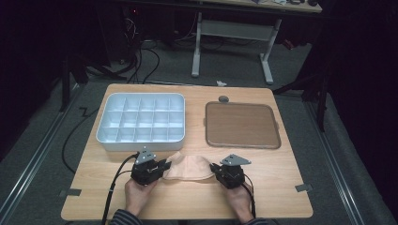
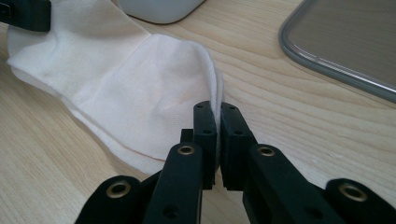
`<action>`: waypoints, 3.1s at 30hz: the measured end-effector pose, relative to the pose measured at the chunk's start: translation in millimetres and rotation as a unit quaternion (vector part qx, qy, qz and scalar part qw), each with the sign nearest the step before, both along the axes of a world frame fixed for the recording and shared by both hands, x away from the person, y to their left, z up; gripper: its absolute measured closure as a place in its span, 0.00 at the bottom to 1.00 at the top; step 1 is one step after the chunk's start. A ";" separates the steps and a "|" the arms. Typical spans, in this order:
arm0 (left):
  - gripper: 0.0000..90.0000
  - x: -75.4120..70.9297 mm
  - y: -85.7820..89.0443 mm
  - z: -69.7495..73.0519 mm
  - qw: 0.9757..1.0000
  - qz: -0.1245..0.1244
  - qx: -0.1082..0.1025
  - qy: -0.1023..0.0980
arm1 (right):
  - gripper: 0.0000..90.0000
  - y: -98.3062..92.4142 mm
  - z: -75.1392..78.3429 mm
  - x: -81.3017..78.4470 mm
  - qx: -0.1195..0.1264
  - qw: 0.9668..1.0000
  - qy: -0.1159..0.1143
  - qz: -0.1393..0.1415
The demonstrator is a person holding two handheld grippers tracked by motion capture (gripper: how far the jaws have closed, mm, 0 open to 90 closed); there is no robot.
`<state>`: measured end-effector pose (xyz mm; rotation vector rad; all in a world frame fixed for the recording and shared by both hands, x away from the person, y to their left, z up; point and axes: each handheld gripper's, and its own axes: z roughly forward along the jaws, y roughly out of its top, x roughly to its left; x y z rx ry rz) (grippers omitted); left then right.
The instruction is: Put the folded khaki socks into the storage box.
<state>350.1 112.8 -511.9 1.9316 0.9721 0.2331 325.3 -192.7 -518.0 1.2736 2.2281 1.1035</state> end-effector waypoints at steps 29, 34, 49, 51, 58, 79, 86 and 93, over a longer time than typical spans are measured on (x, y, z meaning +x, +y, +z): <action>0.54 1.5 -3.8 -18.5 0.994 0.046 0.097 -0.008 | 0.85 -4.6 -13.3 5.5 -0.028 0.999 0.002 -0.024; 0.53 2.6 -4.0 -22.7 0.995 0.046 0.093 -0.010 | 0.82 -6.0 -13.2 5.8 -0.020 0.999 0.007 -0.027; 0.40 3.7 -3.2 -23.5 0.994 0.058 0.091 -0.004 | 0.72 -14.2 3.7 -5.8 0.007 0.999 -0.021 -0.037; 0.39 4.2 -2.1 -23.4 0.994 0.061 0.089 -0.002 | 0.72 -12.9 5.3 -7.3 0.008 0.999 -0.021 -0.031; 0.39 3.9 -2.5 -23.5 0.994 0.063 0.091 -0.003 | 0.70 -5.7 3.4 -8.4 0.018 1.000 -0.009 -0.008; 0.38 2.8 -3.2 -23.3 0.994 0.060 0.091 -0.003 | 0.86 45.8 -2.8 -4.4 0.016 0.998 0.003 0.062; 0.42 1.7 -3.3 -22.7 0.995 0.060 0.083 -0.003 | 0.89 62.9 -6.7 0.9 0.016 0.997 0.011 0.076; 0.46 1.5 -2.5 -17.2 0.997 0.058 0.054 -0.001 | 0.90 75.3 -8.3 5.9 0.014 0.996 0.014 0.081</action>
